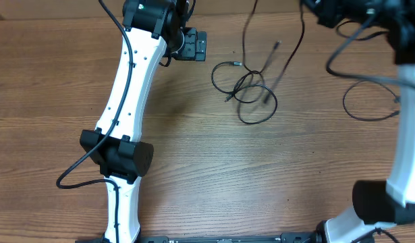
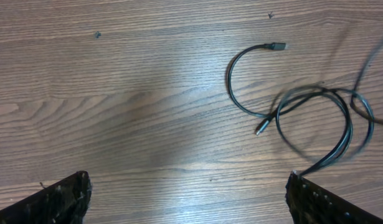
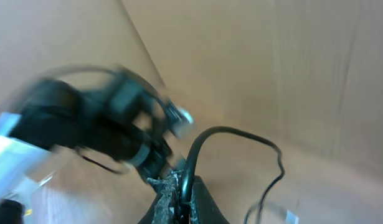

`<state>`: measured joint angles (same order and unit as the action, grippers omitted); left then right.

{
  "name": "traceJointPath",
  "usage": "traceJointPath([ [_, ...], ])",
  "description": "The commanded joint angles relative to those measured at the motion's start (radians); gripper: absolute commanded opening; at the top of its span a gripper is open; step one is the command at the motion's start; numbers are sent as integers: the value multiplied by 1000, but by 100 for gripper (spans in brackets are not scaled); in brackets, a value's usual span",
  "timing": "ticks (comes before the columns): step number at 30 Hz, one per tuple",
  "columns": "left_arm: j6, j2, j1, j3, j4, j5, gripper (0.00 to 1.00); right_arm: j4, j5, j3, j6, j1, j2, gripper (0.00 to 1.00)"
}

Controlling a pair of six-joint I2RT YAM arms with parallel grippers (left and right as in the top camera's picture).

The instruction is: Untangle cables

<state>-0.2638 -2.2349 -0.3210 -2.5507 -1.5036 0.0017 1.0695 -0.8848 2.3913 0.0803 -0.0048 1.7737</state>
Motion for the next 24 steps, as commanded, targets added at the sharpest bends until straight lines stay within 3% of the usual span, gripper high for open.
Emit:
traceJointPath([
  [1,-18,-2,0,3,-3,-12,100,-46,-15,90,-62,3,-48,4],
  [11,-18,-2,0,3,-3,-12,100,-190,100,113,-118,2,-103,4],
  [13,-18,-2,0,3,-3,-12,100,-261,98,113,-216,-9,-103,4],
  [14,-18,-2,0,3,-3,-12,100,-378,95,113,-380,-27,-103,4],
  [15,-18,-2,0,3,-3,-12,100,-455,72,113,-454,-40,-103,4],
  [18,-18,-2,0,3,-3,-12,100,-678,10,113,-603,-78,-103,4],
  [24,-18,-2,0,3,-3,-12,100,-764,43,113,-652,-151,-101,4],
])
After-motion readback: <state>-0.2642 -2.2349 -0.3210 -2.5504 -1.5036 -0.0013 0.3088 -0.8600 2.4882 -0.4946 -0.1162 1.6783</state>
